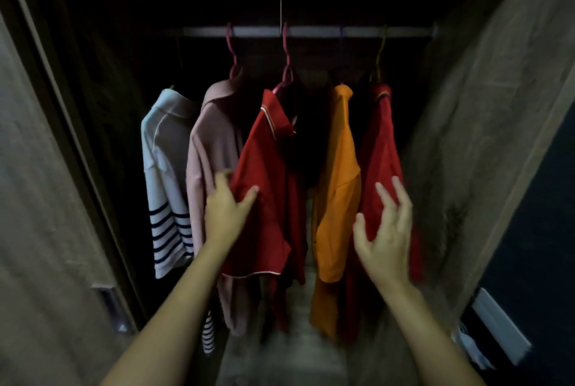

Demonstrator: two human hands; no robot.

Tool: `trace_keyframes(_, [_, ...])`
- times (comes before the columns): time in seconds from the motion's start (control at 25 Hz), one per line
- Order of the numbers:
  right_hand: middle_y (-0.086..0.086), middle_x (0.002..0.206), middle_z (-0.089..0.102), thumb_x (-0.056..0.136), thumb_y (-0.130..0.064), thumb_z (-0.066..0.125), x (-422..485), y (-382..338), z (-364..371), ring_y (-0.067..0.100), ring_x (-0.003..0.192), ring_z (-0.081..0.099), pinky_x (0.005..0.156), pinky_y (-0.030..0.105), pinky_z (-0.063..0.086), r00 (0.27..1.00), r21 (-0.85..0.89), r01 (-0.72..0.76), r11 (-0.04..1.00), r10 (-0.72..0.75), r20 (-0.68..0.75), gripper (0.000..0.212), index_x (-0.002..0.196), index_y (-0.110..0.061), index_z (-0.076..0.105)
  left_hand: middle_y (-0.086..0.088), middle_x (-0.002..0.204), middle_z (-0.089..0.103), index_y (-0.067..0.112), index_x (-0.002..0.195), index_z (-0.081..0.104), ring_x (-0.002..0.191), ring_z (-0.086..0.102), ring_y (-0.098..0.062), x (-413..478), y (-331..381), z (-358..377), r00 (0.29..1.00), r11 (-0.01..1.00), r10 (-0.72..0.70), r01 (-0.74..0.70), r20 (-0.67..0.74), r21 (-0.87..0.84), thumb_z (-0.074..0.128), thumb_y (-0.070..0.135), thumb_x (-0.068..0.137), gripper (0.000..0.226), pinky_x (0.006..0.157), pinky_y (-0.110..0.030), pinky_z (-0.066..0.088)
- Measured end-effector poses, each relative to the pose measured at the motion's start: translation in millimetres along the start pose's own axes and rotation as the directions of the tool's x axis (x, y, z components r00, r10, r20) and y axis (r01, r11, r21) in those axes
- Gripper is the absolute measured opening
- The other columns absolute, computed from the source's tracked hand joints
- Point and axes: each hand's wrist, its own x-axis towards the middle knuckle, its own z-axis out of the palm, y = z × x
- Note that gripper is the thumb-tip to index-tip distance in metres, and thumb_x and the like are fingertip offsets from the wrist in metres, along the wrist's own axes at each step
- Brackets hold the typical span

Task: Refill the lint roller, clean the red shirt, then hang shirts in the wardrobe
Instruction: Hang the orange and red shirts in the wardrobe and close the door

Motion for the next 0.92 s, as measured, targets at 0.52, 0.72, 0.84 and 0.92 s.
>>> trace_keyframes(0.52, [-0.003, 0.099, 0.062, 0.075, -0.042, 0.069, -78, -41, 9, 0.024, 0.103, 0.055, 0.084, 0.036, 0.044, 0.833, -0.124, -0.345, 0.93, 0.364, 0.416, 0.042, 0.111, -0.023, 0.058, -0.01, 0.079, 0.071, 0.006, 0.097, 0.067, 0.072, 0.065, -0.023, -87, -33, -2, 0.999, 0.998, -0.03, 0.031, 0.03, -0.052, 0.069, 0.023, 0.082, 0.022, 0.067, -0.025, 0.044])
trace_keyframes(0.72, [0.003, 0.131, 0.043, 0.077, -0.033, 0.063, -72, -71, 11, 0.016, 0.12, 0.038, 0.101, 0.026, 0.029, 0.97, 0.011, -0.111, 0.994, 0.106, 0.219, 0.058, 0.13, -0.017, 0.044, 0.001, 0.096, 0.064, 0.006, 0.116, 0.062, 0.085, 0.061, -0.012, -54, -23, -74, 0.975, 0.981, 0.054, -0.092, -0.216, -0.169, 0.058, 0.014, 0.089, 0.028, 0.071, 0.005, 0.034])
trace_keyframes(0.84, [0.006, 0.128, 0.048, 0.08, -0.027, 0.059, -81, -114, 37, 0.016, 0.121, 0.043, 0.105, 0.022, 0.029, 0.951, 0.111, 0.06, 0.992, -0.091, 0.296, 0.05, 0.127, -0.013, 0.048, -0.005, 0.111, 0.064, 0.002, 0.121, 0.058, 0.098, 0.057, -0.01, -35, -42, -115, 0.94, 0.98, 0.151, -0.183, -0.305, -0.079, 0.052, 0.008, 0.091, 0.031, 0.081, 0.008, 0.03])
trace_keyframes(0.92, [0.009, 0.13, 0.051, 0.082, -0.029, 0.057, -102, -143, 67, 0.018, 0.121, 0.044, 0.105, 0.026, 0.032, 0.891, 0.142, 0.151, 0.978, -0.197, 0.41, 0.051, 0.128, -0.009, 0.049, -0.013, 0.127, 0.059, 0.001, 0.127, 0.054, 0.115, 0.051, -0.012, -32, -72, -132, 0.934, 0.964, 0.266, -0.264, -0.24, 0.04, 0.049, 0.012, 0.092, 0.037, 0.097, 0.0, 0.029])
